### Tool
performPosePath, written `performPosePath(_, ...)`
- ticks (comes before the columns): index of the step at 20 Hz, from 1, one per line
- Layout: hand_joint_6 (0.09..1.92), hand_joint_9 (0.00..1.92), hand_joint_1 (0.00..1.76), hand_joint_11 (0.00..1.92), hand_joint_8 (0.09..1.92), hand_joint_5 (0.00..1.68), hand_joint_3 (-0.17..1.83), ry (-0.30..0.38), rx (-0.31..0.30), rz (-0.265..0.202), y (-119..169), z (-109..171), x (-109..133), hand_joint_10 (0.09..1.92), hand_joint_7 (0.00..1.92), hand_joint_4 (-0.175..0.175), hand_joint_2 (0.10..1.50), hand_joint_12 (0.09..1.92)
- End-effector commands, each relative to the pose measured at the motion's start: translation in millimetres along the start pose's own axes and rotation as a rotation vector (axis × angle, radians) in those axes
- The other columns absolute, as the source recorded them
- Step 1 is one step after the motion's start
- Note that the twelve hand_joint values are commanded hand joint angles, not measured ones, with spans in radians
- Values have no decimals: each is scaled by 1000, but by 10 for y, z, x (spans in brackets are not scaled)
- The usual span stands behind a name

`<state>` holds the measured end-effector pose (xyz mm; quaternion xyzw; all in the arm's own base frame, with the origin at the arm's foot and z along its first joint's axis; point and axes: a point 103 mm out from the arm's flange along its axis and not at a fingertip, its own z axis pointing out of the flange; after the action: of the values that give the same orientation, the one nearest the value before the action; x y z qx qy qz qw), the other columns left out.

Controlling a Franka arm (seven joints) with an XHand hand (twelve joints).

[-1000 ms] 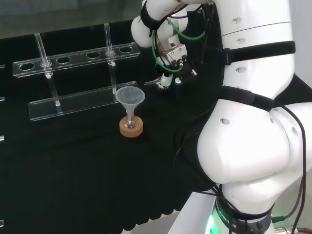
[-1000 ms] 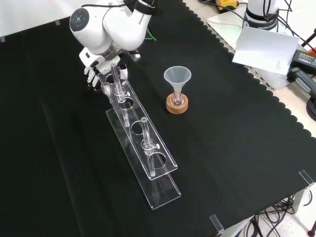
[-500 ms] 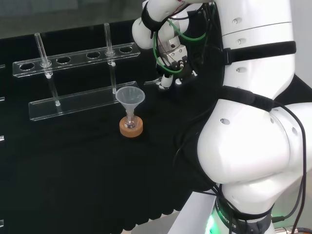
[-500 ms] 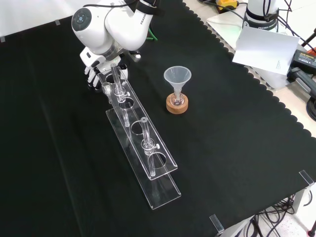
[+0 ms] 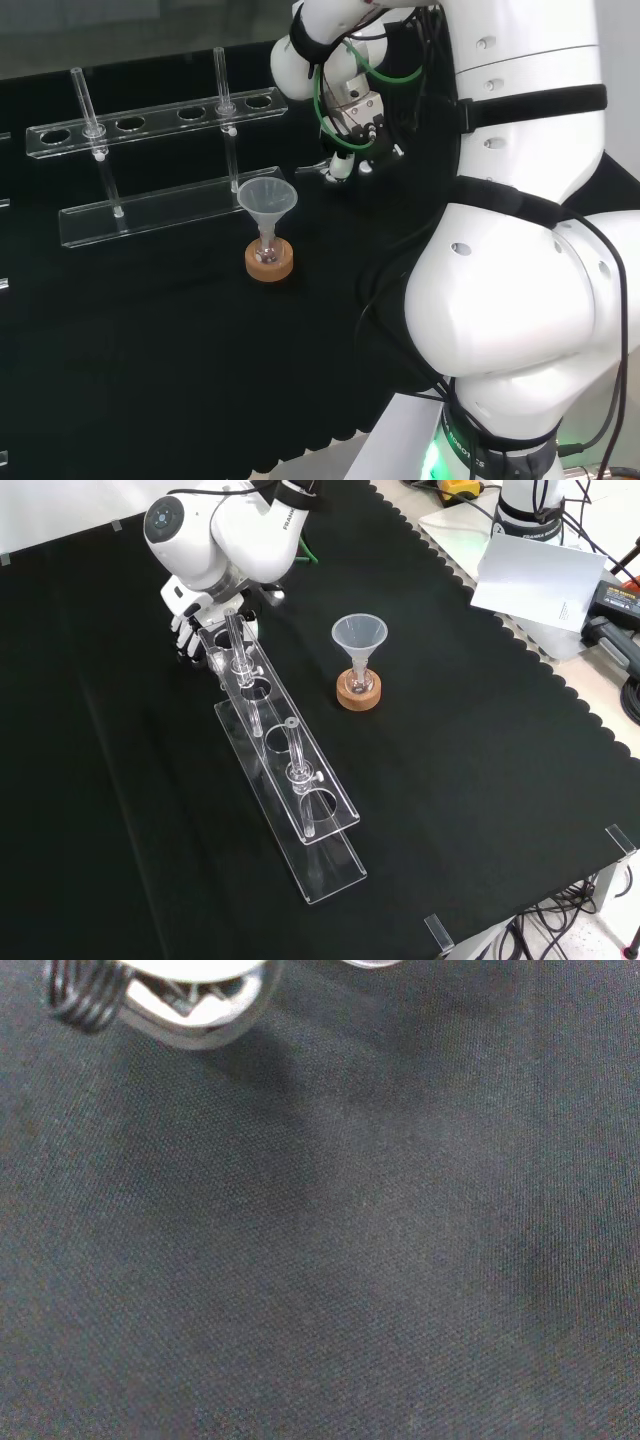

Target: Pick up the weighing funnel.

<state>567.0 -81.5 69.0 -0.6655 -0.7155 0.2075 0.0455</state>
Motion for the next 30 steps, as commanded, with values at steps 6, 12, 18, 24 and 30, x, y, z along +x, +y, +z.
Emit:
performPosePath(6, 696, 793, 940, 560, 654, 727, 569, 7, 2, -8, 15, 10, 28, 491, 501, 15, 629, 1235)
performPosePath(12, 705, 829, 1029, 588, 658, 1096, 418, -22, -2, 13, 18, 0, 55, 475, 542, 141, 776, 1220)
performPosePath(18, 613, 924, 1108, 679, 633, 1257, 420, -54, -1, 55, -14, -7, 22, 410, 629, 175, 783, 1151)
performPosePath(24, 622, 974, 1119, 759, 636, 1274, 536, -43, -18, 87, -137, -120, -156, 375, 665, 175, 717, 1107)
performPosePath(30, 620, 984, 1120, 784, 640, 1276, 542, -13, -56, 127, -376, -309, -398, 370, 669, 175, 713, 1097)
